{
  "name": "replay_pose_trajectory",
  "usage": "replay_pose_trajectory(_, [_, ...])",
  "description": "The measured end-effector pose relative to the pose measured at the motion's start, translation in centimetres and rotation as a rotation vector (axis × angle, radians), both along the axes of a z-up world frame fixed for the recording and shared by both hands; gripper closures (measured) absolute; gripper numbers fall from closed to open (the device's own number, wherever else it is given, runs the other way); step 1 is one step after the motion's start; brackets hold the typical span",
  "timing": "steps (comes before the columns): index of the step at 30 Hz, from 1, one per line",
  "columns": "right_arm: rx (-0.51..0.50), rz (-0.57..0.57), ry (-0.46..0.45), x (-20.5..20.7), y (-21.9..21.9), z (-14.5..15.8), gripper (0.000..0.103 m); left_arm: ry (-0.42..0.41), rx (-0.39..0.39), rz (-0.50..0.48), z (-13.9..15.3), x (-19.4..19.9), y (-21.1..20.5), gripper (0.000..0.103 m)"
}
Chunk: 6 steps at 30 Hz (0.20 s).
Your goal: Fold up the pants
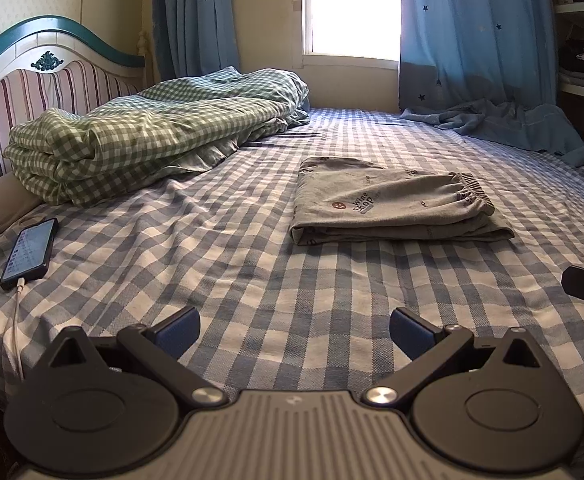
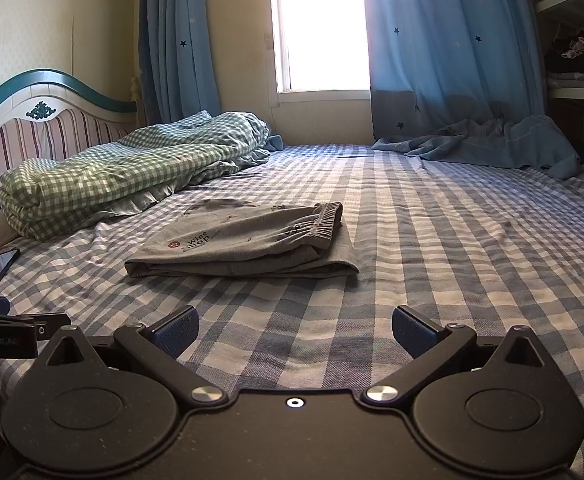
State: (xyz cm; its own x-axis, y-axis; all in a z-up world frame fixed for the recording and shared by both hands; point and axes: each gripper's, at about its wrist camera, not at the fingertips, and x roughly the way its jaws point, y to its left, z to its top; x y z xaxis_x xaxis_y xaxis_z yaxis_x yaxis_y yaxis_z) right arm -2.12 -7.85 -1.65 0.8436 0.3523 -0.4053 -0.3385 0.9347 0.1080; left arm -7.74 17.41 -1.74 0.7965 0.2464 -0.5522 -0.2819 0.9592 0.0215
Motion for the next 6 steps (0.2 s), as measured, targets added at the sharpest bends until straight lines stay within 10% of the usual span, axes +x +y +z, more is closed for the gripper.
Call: replay_pose_trajectory(6, [0.000,0.000,0.000,-0.01,-0.01,-0.01,0.001,0.007,0.009,0.009,0.00,0.17,-0.03,0.000])
